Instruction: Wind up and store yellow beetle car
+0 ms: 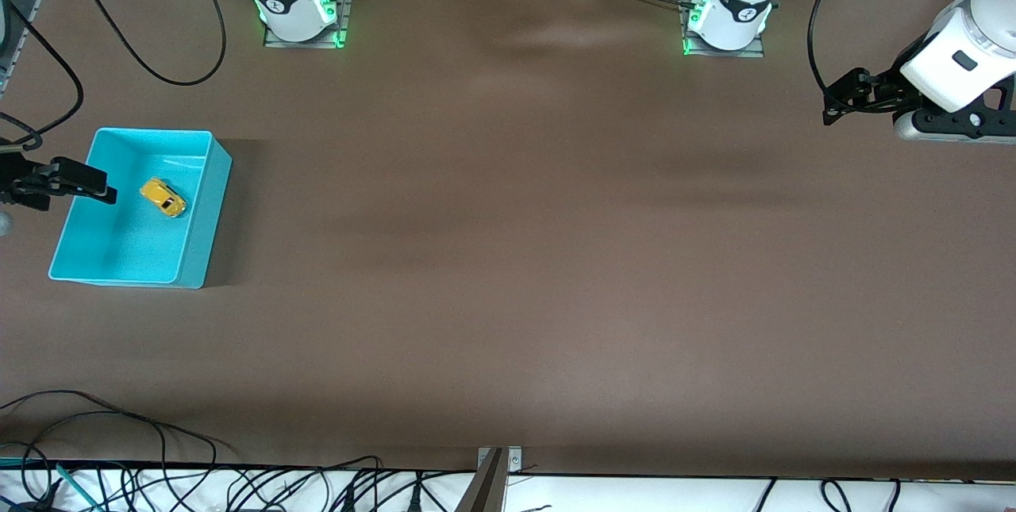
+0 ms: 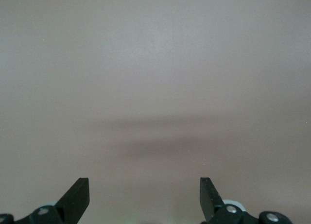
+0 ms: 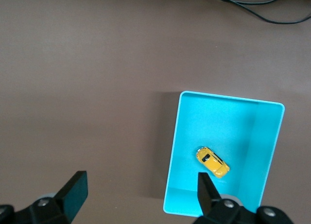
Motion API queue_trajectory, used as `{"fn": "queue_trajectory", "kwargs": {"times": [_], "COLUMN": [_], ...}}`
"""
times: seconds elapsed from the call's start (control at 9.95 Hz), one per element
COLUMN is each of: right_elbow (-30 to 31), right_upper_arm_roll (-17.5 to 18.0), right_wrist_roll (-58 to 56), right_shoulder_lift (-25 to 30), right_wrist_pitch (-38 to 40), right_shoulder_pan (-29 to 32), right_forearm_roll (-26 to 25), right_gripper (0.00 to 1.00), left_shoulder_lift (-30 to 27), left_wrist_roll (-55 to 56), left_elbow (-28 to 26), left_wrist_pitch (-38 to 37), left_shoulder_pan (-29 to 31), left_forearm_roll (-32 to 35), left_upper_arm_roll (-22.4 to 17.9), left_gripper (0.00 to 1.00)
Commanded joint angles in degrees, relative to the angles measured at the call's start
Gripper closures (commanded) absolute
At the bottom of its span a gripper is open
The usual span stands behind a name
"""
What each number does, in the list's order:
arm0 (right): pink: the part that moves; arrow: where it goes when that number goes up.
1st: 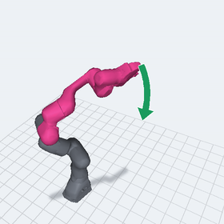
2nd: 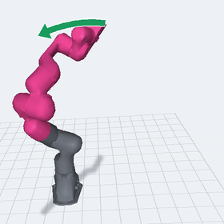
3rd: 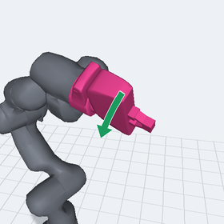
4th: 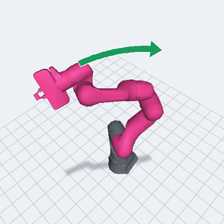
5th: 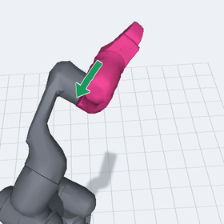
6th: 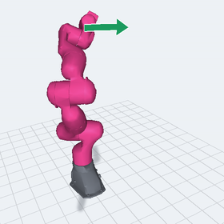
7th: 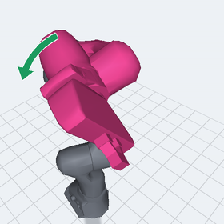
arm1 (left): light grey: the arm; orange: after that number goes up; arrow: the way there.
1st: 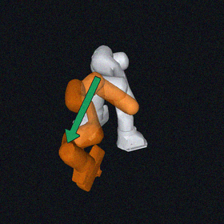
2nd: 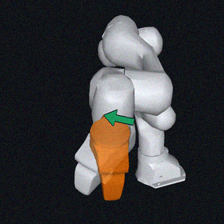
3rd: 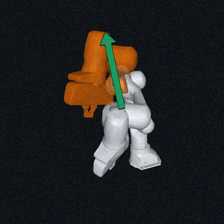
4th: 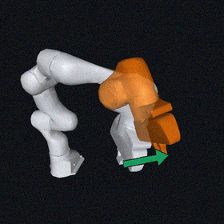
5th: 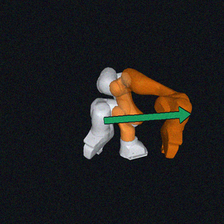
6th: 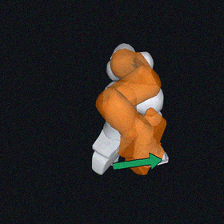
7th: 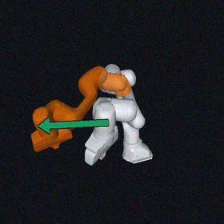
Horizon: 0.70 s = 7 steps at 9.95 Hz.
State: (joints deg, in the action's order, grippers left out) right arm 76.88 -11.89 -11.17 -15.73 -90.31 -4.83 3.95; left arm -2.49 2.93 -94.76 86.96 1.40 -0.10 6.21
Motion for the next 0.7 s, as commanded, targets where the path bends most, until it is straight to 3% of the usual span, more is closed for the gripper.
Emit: {"fn": "queue_trajectory", "kwargs": {"times": [0.0,0.4,0.6], "right_elbow": [3.62,8.27,7.76], "right_upper_arm_roll": [5.03,4.86,4.6], "right_wrist_roll": [3.62,3.7,3.7], "right_shoulder_lift": [4.74,9.22,8.53], "right_wrist_pitch": [0.66,0.4,0.22], "right_shoulder_pan": [3.68,3.78,3.34], "right_forearm_roll": [-2.45,-2.63,-3.15], "right_gripper": [0.0,0.0,0.0], "left_shoulder_lift": [0.29,0.29,0.29], "left_wrist_roll": [0.14,0.06,0.06], "left_elbow": [1.25,1.25,1.25], "left_wrist_pitch": [-1.18,-1.44,-1.53], "left_shoulder_pan": [0.45,0.88,0.89], "left_forearm_roll": [-0.95,-1.04,-0.95], "left_upper_arm_roll": [0.21,0.21,0.21], "left_gripper": [0.0,0.0,0.0]}}
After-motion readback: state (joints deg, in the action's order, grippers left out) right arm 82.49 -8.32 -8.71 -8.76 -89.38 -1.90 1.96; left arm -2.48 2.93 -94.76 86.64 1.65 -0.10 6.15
